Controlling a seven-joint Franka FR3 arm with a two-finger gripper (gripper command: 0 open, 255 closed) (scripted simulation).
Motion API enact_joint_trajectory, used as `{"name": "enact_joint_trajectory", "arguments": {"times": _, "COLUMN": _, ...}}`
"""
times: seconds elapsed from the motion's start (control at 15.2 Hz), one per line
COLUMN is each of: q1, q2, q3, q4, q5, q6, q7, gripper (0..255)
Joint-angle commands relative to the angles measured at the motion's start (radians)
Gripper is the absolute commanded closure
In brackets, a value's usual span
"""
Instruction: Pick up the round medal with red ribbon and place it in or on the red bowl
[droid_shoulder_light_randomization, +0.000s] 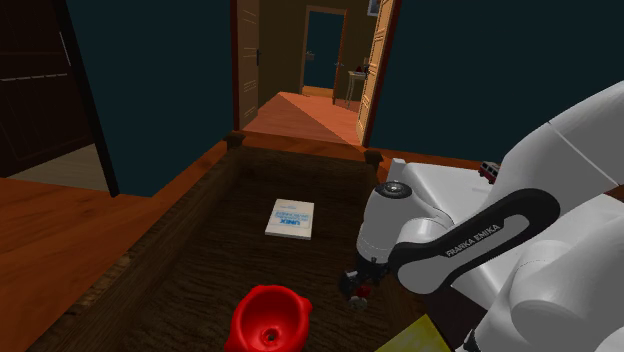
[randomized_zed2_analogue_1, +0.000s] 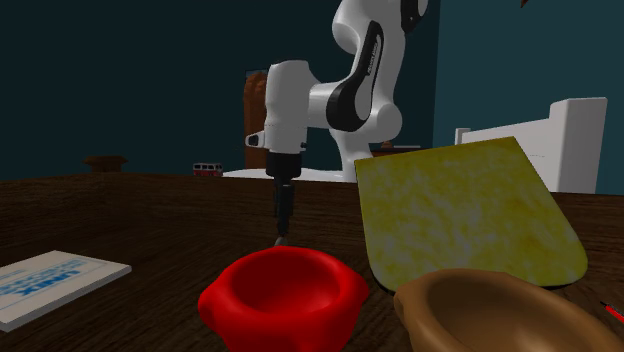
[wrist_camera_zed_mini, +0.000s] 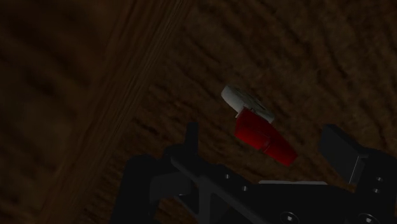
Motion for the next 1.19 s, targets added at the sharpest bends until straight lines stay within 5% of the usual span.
{"name": "enact_joint_trajectory", "arguments": {"times": 0.0, "q1": 0.0, "q2": 0.001, "q3": 0.0, "q4": 0.0, "q5": 0.0, "q6": 0.001, "q7": 0.0, "gripper": 0}}
{"name": "enact_joint_trajectory", "arguments": {"times": 0.13, "q1": 0.0, "q2": 0.0, "q3": 0.0, "q4": 0.0, "q5": 0.0, "q6": 0.0, "q7": 0.0, "gripper": 0}}
{"name": "enact_joint_trajectory", "arguments": {"times": 0.2, "q1": 0.0, "q2": 0.0, "q3": 0.0, "q4": 0.0, "q5": 0.0, "q6": 0.0, "q7": 0.0, "gripper": 255}}
{"name": "enact_joint_trajectory", "arguments": {"times": 0.79, "q1": 0.0, "q2": 0.001, "q3": 0.0, "q4": 0.0, "q5": 0.0, "q6": 0.001, "q7": 0.0, "gripper": 255}}
{"name": "enact_joint_trajectory", "arguments": {"times": 1.12, "q1": 0.027, "q2": -0.1, "q3": -0.027, "q4": 0.015, "q5": 0.021, "q6": -0.115, "q7": -0.023, "gripper": 255}}
